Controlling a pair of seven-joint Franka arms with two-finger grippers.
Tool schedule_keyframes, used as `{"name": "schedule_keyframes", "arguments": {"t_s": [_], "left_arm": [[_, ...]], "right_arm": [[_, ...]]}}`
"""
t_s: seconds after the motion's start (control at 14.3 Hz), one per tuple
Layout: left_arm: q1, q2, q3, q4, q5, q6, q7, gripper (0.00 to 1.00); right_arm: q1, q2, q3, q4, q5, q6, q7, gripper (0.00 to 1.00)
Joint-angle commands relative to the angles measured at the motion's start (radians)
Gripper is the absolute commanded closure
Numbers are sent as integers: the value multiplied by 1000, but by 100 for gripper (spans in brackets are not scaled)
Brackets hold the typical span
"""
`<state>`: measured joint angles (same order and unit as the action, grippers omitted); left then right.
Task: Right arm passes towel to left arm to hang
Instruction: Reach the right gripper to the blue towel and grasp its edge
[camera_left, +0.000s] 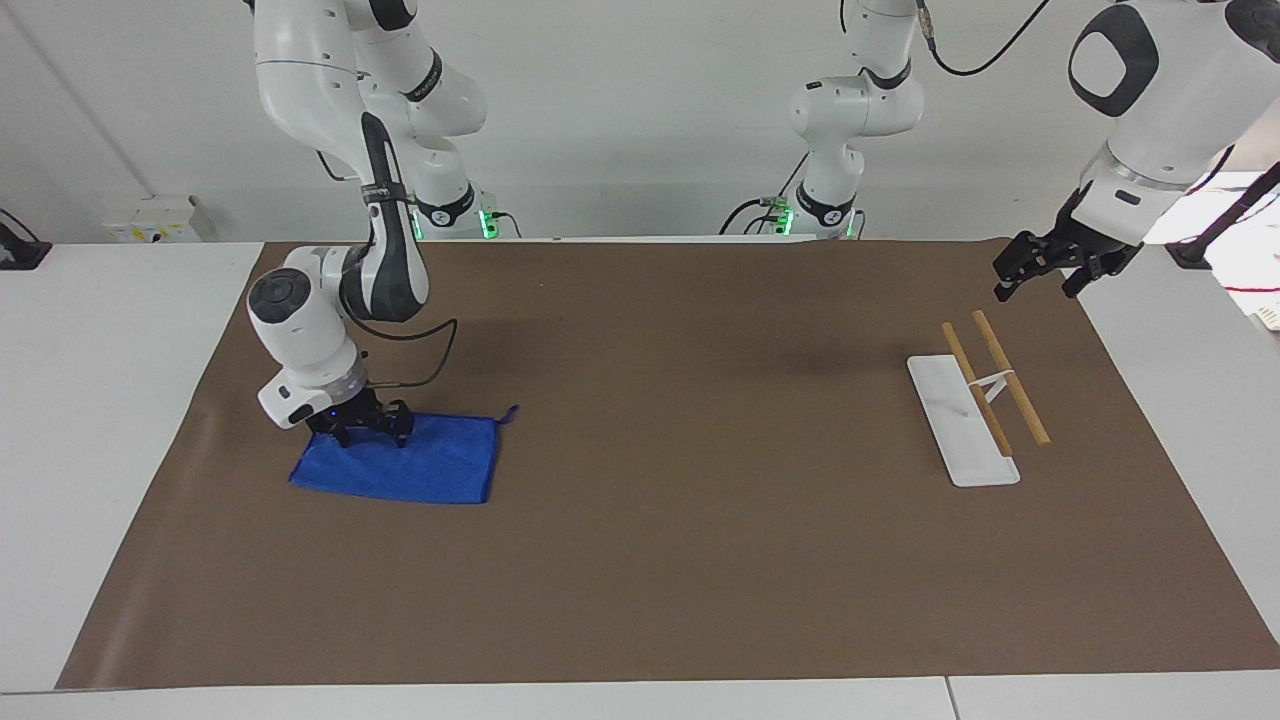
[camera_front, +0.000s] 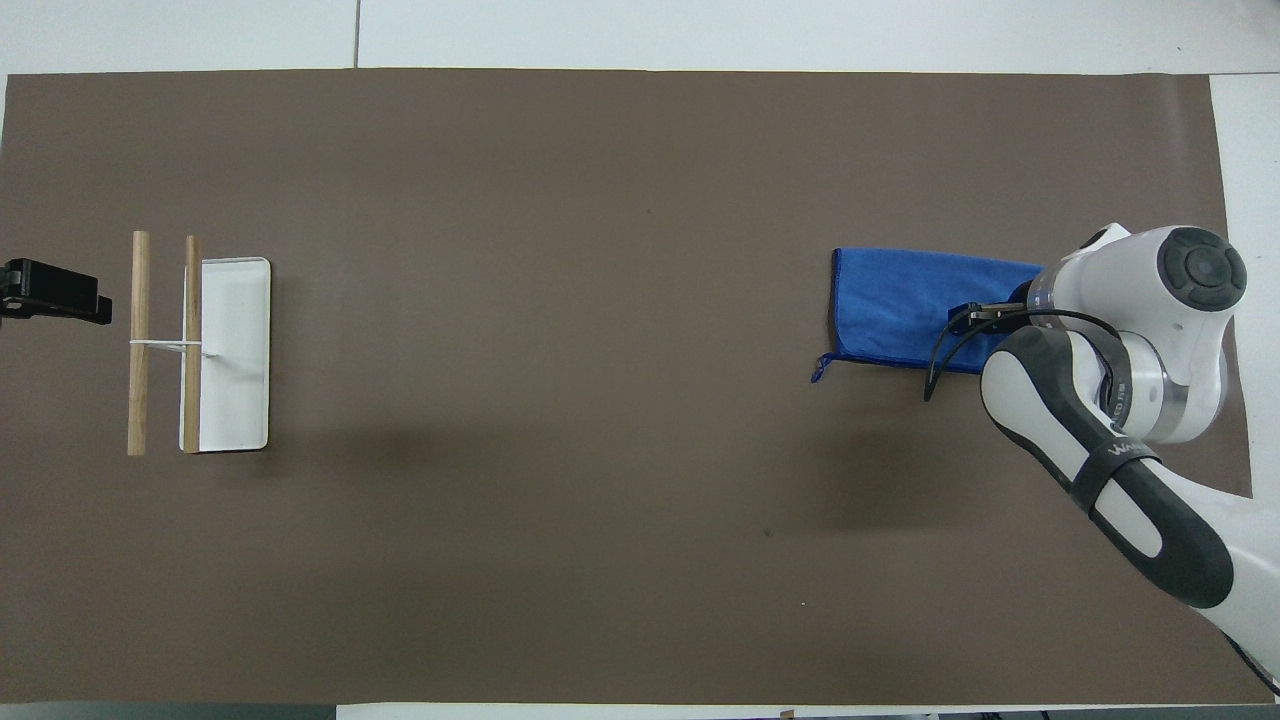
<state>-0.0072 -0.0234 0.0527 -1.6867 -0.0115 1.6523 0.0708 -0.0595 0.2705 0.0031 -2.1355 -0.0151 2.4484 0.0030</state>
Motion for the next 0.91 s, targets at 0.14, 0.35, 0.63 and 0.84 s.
{"name": "schedule_keyframes", "arguments": {"t_s": [0.14, 0.35, 0.63, 0.84], "left_arm": [[-1, -26, -2, -24, 21, 6, 4, 0], [-1, -26, -2, -24, 21, 6, 4, 0], [-1, -26, -2, -24, 21, 6, 4, 0], [-1, -26, -2, -24, 21, 6, 4, 0]], "right_arm": [[-7, -10, 8, -32, 26, 17, 11, 100], [10, -16, 9, 11, 56, -29, 34, 100], [64, -54, 12, 251, 104, -302, 80, 100], [127, -50, 17, 412, 194, -406, 243, 100]]}}
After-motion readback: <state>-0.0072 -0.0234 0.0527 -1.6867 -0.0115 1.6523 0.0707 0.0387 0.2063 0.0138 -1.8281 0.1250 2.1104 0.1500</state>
